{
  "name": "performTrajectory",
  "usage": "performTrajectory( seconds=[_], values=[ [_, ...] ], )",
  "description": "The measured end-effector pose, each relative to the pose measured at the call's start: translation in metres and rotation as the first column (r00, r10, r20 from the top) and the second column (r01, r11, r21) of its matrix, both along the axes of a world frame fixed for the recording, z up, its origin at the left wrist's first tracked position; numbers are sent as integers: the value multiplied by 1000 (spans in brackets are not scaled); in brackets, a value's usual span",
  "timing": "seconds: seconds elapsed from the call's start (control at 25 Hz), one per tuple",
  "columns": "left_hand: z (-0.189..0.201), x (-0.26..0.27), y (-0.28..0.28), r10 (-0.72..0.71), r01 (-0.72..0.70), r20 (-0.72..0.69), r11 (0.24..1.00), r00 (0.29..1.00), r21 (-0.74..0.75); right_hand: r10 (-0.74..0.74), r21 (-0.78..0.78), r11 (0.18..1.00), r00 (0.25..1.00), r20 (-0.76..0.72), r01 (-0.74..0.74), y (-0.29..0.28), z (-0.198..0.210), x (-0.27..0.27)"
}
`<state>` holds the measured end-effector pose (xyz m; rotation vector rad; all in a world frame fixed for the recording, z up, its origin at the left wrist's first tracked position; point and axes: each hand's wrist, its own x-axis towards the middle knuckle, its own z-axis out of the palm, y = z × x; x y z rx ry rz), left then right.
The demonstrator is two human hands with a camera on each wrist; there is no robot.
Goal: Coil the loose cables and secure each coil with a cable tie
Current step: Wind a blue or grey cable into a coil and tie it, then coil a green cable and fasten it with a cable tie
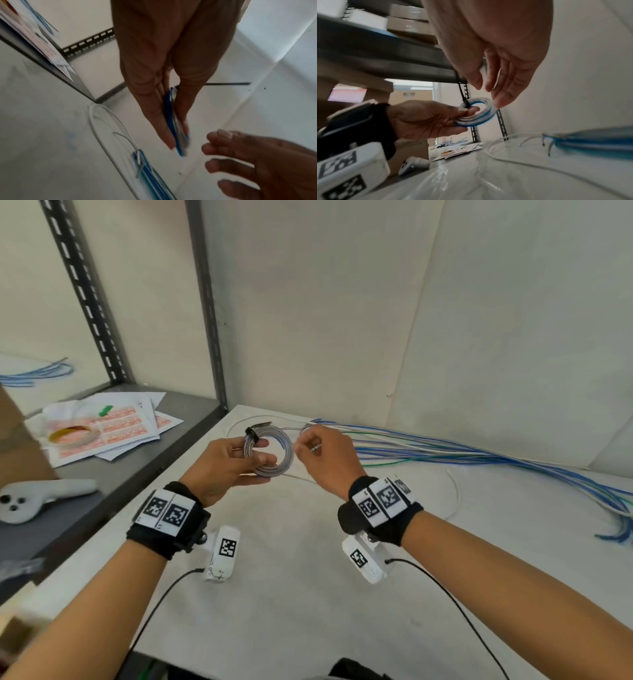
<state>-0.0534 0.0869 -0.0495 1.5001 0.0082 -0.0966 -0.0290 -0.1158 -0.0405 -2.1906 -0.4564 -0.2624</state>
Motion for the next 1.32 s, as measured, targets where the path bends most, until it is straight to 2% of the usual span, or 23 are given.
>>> performTrajectory(
  seconds=[0.04, 0.12, 0.16, 0.24, 0.32, 0.44, 0.6, 0.64, 0.88, 1.08, 1.24, 1.32],
  values=[
    [0, 0, 11, -70, 72, -36, 997, 997, 41, 2, 43, 999, 997, -83, 2, 7, -1, 7],
    [4, -3, 26, -214, 230, -123, 964, 969, 135, 111, 66, 993, 957, -266, -97, 23, -4, 18],
    [5, -2, 30, -215, 240, -147, 954, 965, 179, 147, 65, 989, 937, -317, -133, 31, -7, 24],
    [-1, 6, 44, -40, 79, -144, 958, 989, 275, 131, 74, 991, 917, -378, -112, 49, -13, 31],
    [-12, 17, 62, 153, -96, -122, 921, 981, 377, 59, 58, 998, 896, -440, -37, 69, -22, 35],
    [-29, 28, 90, 223, -109, -151, 836, 963, 538, 2, -35, 999, 856, -518, -23, 103, -37, 39],
    [-41, 33, 107, 313, -108, -154, 679, 937, 726, -105, -321, 946, 900, -422, -40, 143, -64, 52],
    [-42, 34, 109, 325, -104, -153, 651, 933, 752, -124, -354, 935, 905, -407, -31, 149, -69, 53],
    [-48, 41, 117, 327, -81, -137, 575, 935, 814, -145, -339, 941, 890, -432, -11, 161, -80, 60],
    [-39, 26, 103, 322, -111, -38, 434, 946, 894, -99, -371, 925, 896, -433, -78, 150, -79, 66],
    [-31, 7, 66, 195, 12, -108, 437, 975, 899, -131, -453, 890, 926, -354, -47, 108, -62, 69],
    [-27, 6, 41, 125, 33, -110, 501, 986, 865, -168, -550, 835, 947, -273, -10, 73, -56, 71]
  ],
)
